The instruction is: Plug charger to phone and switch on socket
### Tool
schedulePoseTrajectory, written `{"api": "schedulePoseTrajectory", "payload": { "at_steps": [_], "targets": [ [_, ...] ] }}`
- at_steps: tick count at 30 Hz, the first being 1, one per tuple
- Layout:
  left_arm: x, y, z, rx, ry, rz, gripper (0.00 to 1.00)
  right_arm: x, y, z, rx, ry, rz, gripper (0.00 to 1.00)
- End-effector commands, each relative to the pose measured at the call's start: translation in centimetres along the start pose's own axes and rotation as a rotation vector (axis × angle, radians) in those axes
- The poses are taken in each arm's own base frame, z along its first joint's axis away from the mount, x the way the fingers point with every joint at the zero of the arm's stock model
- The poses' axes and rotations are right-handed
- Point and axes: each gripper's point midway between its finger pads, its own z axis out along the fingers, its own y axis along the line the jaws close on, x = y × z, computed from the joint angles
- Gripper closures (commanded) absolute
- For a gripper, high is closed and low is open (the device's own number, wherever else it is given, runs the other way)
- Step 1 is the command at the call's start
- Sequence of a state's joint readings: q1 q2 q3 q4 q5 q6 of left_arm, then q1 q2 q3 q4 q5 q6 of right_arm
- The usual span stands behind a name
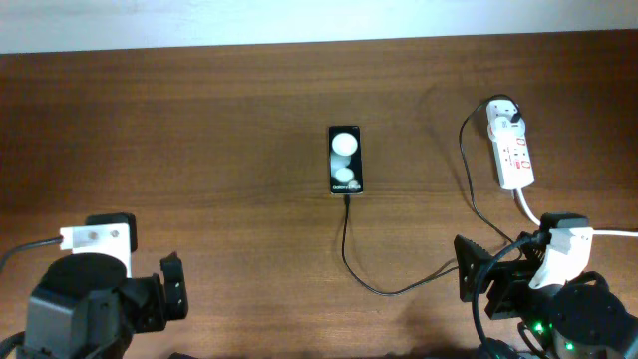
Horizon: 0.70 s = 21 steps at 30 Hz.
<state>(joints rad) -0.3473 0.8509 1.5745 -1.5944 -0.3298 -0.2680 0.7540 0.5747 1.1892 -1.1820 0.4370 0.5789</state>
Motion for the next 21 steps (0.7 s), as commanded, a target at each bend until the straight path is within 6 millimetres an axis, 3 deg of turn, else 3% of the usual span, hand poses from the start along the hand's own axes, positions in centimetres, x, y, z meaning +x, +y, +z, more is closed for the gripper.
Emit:
{"api": "schedulePoseTrajectory", "payload": {
  "at_steps": [1,8,13,21],
  "targets": [
    [0.7,0.3,0.1,-0.013,0.030,0.016,0.01,-0.4,-0.3,-0.2,0.013,-0.015,0.002,0.01],
    [1.8,1.8,-1.5,-0.039,-0.018,-0.043,0.01,-0.4,-0.3,-0.2,0.013,-0.015,0.002,0.01],
    [4.6,4.9,-5.9,-0.107,-0.207,-0.204,0.01,-0.4,-0.3,-0.2,0.013,-0.015,0.002,0.01],
    [10.3,6.5,-11.6,-0.073,-0.521,-0.302,0.01,-0.4,-0.3,-0.2,0.013,-0.015,0.002,0.01]
  ]
}}
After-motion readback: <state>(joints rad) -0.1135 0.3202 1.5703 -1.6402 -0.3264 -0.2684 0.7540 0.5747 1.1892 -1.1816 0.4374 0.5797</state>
